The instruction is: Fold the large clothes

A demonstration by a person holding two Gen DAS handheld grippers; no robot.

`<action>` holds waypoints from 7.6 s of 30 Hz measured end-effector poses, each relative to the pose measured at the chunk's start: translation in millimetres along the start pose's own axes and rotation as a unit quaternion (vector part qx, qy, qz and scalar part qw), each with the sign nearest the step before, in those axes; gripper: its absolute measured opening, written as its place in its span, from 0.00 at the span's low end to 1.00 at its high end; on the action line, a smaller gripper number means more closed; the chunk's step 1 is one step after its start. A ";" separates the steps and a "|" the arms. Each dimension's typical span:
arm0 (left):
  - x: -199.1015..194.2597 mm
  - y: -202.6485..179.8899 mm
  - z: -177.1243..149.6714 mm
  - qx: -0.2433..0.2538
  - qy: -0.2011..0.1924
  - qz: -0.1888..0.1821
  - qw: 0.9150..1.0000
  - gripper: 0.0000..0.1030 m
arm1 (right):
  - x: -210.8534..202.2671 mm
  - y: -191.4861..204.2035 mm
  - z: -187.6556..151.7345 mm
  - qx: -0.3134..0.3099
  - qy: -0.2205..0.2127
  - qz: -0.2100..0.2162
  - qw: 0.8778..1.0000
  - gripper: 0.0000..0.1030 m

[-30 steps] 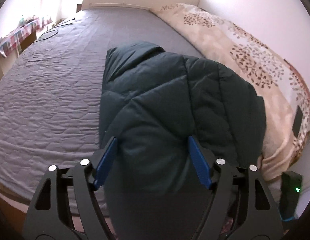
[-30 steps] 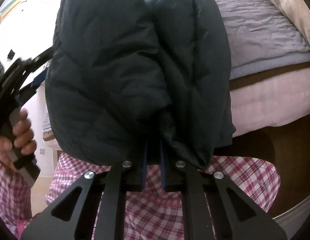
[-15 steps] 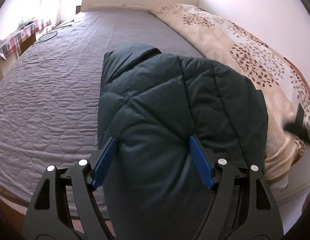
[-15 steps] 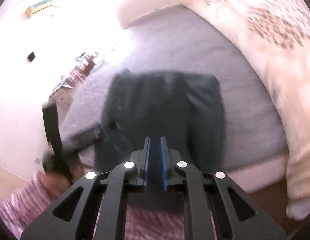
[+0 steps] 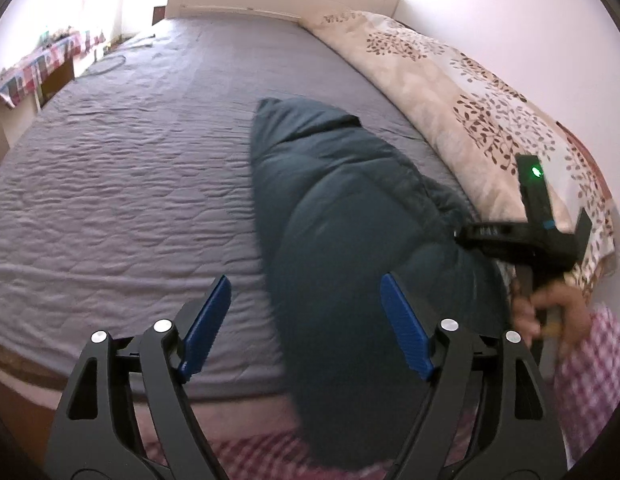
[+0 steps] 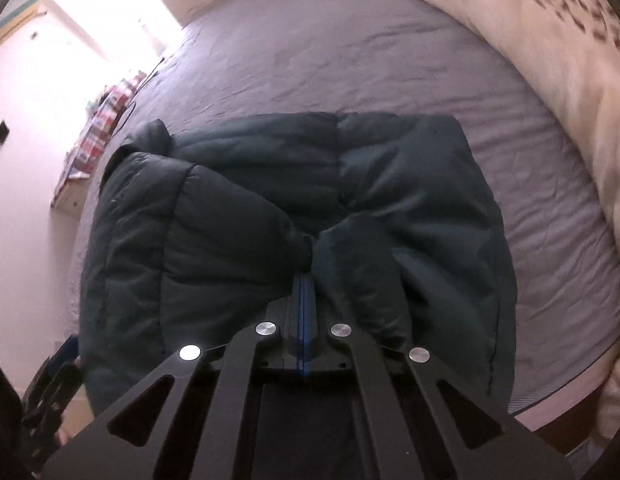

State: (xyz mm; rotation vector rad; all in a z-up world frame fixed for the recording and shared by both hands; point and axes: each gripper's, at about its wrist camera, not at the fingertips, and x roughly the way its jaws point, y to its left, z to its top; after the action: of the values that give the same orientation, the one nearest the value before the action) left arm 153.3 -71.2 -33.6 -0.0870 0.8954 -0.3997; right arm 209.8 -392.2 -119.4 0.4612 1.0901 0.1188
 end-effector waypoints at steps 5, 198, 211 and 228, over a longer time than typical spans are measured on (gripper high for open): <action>-40.5 18.0 -46.7 0.051 0.011 0.045 0.998 0.80 | 1.7 3.4 -7.5 -0.003 0.000 -0.004 1.000 0.00; -54.6 23.2 -96.5 -0.045 0.006 0.179 0.983 0.88 | -34.3 146.5 -181.4 -0.187 -0.091 -0.086 0.974 0.79; -51.9 28.0 -100.2 -0.052 0.024 0.211 0.976 0.87 | -39.2 154.8 -186.9 -0.201 -0.106 -0.088 0.970 0.83; -36.9 23.0 -102.7 -0.042 0.049 0.199 0.978 0.87 | -28.0 150.2 -185.3 -0.198 -0.090 -0.124 0.968 0.83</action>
State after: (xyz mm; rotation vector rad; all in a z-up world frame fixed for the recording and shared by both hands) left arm 60.2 -26.7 -76.1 0.0349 1.0018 0.0077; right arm 54.2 -209.9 -103.7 -0.0267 0.9079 0.0695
